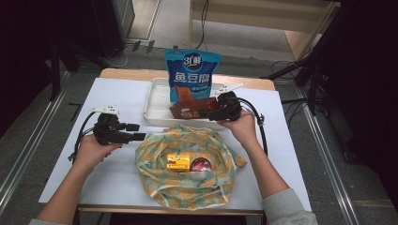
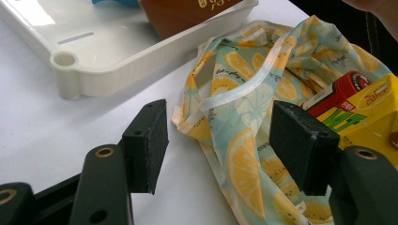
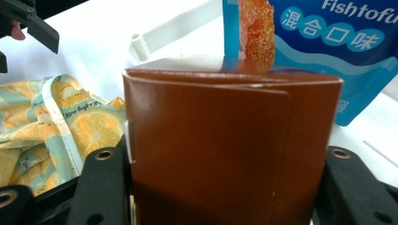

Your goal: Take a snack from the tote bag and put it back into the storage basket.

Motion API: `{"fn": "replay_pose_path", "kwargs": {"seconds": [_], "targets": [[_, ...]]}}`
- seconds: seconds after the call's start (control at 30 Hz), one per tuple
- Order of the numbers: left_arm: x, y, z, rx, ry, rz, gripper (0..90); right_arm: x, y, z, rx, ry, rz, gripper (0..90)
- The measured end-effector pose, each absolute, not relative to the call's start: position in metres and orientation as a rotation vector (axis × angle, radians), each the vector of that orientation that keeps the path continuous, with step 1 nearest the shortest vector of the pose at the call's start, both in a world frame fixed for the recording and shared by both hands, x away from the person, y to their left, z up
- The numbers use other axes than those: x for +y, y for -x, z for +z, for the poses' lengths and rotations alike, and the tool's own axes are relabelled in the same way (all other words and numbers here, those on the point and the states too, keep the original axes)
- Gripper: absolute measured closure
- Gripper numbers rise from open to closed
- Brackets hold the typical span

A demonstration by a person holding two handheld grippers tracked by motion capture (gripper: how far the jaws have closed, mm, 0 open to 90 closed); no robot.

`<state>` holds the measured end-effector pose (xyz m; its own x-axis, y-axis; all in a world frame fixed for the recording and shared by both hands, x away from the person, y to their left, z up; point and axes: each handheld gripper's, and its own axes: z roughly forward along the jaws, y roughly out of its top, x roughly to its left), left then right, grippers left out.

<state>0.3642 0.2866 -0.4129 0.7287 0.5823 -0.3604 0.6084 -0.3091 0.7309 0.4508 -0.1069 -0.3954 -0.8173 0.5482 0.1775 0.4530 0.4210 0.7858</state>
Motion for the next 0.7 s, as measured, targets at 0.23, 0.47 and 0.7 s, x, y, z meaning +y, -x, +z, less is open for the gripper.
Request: {"fn": "replay_pose_path", "kwargs": {"seconds": [0.23, 0.47, 0.7], "targets": [[0.287, -0.365, -0.413, 0.908, -1.989, -0.040, 38.1, -0.098, -0.451, -0.401, 2.572, -0.865, 1.348, 43.8], [0.287, -0.364, -0.413, 0.905, -1.991, -0.040, 38.1, -0.091, -0.454, -0.405, 2.578, -0.848, 1.347, 43.4], [0.286, -0.364, -0.413, 0.904, -1.994, -0.041, 38.1, -0.091, -0.461, -0.416, 2.627, -0.906, 1.339, 43.3]]}}
